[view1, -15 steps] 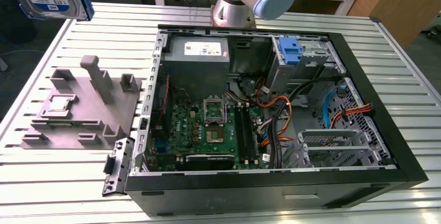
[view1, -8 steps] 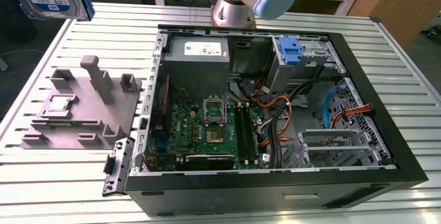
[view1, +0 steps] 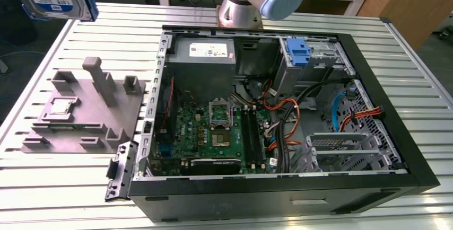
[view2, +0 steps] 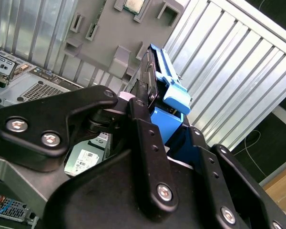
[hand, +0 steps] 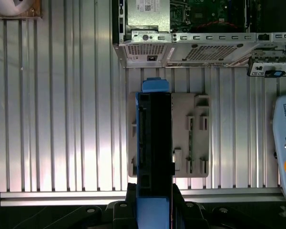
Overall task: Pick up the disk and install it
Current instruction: 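Pick up the disk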
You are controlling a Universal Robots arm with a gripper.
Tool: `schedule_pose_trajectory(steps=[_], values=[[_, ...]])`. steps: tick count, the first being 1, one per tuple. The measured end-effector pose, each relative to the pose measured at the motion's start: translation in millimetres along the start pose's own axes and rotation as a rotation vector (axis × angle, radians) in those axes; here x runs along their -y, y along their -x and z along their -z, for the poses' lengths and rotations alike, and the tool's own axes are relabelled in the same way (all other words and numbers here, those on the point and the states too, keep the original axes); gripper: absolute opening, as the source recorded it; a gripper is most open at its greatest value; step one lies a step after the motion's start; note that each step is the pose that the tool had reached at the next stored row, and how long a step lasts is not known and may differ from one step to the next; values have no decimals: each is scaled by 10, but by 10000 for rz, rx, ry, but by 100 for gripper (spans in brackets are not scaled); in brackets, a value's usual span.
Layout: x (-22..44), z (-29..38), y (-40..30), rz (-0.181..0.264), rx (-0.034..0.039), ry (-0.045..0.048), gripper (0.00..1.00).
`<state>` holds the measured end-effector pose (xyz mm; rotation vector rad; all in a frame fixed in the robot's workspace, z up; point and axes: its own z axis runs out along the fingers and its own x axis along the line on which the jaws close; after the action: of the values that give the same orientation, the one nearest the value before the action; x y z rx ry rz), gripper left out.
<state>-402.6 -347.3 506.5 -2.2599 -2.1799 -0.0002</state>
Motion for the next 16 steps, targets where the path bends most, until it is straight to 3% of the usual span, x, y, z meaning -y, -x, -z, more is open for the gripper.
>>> schedule_pose_trajectory(steps=[9,11,16], values=[[-38,0,-1,0,0,0,37],[-101,0,-4,0,0,0,37],[-106,0,-4,0,0,0,37]])
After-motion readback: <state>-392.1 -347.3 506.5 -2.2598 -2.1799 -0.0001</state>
